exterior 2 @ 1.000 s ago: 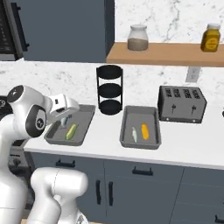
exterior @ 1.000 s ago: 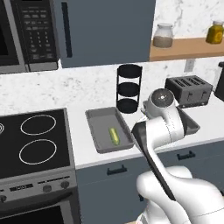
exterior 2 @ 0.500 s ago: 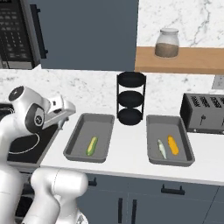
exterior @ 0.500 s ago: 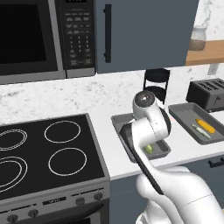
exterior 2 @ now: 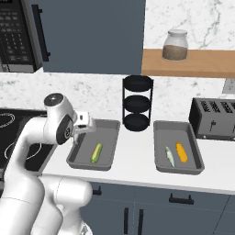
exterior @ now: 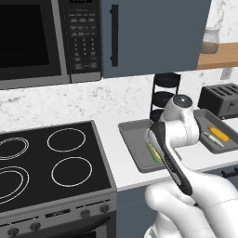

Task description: Place one corn and one fish in each tupperware on the nearby counter, to pack two identical lunches.

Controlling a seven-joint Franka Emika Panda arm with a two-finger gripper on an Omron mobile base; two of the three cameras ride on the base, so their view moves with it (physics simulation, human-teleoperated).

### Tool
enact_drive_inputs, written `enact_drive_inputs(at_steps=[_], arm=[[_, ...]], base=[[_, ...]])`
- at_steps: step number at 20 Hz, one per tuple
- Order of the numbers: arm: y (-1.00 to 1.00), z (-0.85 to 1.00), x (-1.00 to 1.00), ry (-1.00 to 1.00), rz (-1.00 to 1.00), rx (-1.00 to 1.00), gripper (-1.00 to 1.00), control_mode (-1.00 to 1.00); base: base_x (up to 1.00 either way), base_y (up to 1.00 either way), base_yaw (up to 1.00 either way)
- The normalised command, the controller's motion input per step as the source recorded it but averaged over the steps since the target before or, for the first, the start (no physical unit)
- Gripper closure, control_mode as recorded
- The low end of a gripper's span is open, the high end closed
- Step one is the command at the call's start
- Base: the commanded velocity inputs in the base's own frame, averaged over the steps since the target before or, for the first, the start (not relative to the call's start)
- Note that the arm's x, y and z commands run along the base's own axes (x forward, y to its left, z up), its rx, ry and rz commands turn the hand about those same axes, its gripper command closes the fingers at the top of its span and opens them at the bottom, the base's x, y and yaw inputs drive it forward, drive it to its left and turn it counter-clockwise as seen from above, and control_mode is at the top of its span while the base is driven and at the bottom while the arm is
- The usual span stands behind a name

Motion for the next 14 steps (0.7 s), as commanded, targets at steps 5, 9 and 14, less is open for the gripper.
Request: enact_drive_inputs(at_steps=[5,9,14], arm=[[-0.10,-0.81,-0.03,0.00,0.00,0.37,1.00,-1.00],[0.57,-0.61,0.11,0.10,-0.04,0.23,1.00,-1.00],[0.39,-0.17,0.26,0.17,-0.03,0.05,1.00,-1.00]], base=[[0.00,0.00,0.00],[0.00,0.00,0.00],[0.00,0.00,0.00]])
